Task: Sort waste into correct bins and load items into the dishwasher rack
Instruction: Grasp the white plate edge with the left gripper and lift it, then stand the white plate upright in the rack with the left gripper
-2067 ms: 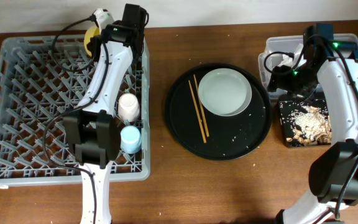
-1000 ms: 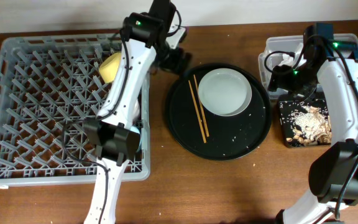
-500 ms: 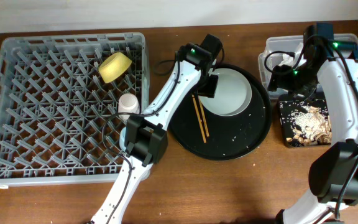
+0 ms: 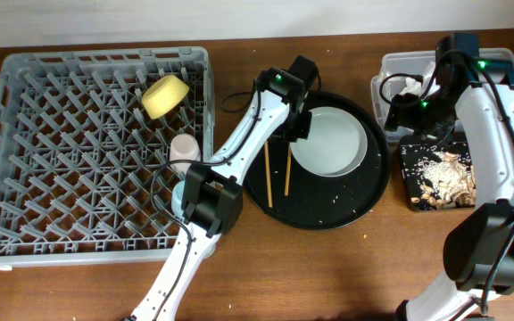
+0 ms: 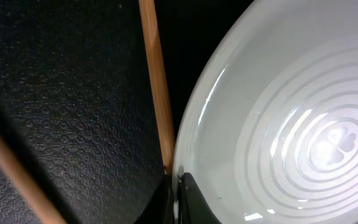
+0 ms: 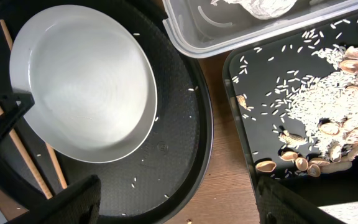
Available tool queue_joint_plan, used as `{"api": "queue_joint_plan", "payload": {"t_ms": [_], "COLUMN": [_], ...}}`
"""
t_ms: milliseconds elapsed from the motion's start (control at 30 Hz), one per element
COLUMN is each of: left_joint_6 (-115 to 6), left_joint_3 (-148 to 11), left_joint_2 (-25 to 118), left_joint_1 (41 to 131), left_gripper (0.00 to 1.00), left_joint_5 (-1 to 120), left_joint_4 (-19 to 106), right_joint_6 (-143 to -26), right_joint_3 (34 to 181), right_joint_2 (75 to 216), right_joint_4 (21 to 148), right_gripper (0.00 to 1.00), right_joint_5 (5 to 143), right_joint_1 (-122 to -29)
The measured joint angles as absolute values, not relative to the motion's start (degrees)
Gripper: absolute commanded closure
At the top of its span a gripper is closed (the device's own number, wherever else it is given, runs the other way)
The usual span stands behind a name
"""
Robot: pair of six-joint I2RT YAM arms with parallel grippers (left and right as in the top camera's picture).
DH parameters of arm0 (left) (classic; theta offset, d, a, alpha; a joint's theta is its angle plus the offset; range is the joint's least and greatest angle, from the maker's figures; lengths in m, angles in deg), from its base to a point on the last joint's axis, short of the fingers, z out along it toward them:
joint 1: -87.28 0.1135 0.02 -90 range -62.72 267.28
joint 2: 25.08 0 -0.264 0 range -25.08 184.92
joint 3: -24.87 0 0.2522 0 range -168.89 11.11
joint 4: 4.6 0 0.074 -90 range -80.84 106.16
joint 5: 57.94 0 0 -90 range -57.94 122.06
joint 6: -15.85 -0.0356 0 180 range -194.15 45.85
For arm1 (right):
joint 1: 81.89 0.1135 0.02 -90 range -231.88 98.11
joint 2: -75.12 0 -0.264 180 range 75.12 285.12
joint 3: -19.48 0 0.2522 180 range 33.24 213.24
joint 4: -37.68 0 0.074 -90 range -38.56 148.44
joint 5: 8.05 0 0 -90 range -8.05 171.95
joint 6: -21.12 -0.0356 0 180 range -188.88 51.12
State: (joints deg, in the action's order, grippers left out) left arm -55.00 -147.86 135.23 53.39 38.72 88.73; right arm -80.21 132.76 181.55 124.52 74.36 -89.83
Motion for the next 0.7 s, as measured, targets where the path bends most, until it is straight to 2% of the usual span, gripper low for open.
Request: {"api": "queue_joint_plan", "payload": {"t_ms": [167, 333, 433, 567, 633, 700], "left_joint_6": [-54.8, -57.5, -60.6, -65.0, -65.6, -63.7], "left_joint_3": [-148.7, -167.9, -167.8, -166.0, -156.6, -139.6], "left_joint_2": [135.2, 135.4, 130.6, 108.2, 95.0, 83.5], "left_joint_1": [53.5, 57.6, 61.6, 68.7, 71.4, 74.7], "left_gripper": [0.99, 0.99, 0.99, 0.99, 0.99, 0.99], "left_joint_5": [39.0, 38.2, 33.1, 25.6, 19.7, 9.7], "left_joint_4": [89.9, 101.6, 105.9, 105.7, 105.3, 105.6], "right_joint_6": [-80.2, -80.2, -80.3, -80.2, -80.2, -80.2], "right_joint_3": [132.8, 132.8, 132.8, 132.8, 132.8, 132.8], "right_joint_2": [181.5, 181.5, 181.5, 181.6, 181.6, 181.5], "right_joint_4": [124.5, 124.4, 124.2, 124.2, 124.0, 124.1], "right_gripper": [0.19, 0.19, 0.19, 0.19, 0.19, 0.19], "right_joint_5": [74.4, 74.4, 74.4, 74.3, 74.4, 74.3], "right_joint_1": [-89.8, -89.8, -89.8, -89.8, -89.8, -89.8]}}
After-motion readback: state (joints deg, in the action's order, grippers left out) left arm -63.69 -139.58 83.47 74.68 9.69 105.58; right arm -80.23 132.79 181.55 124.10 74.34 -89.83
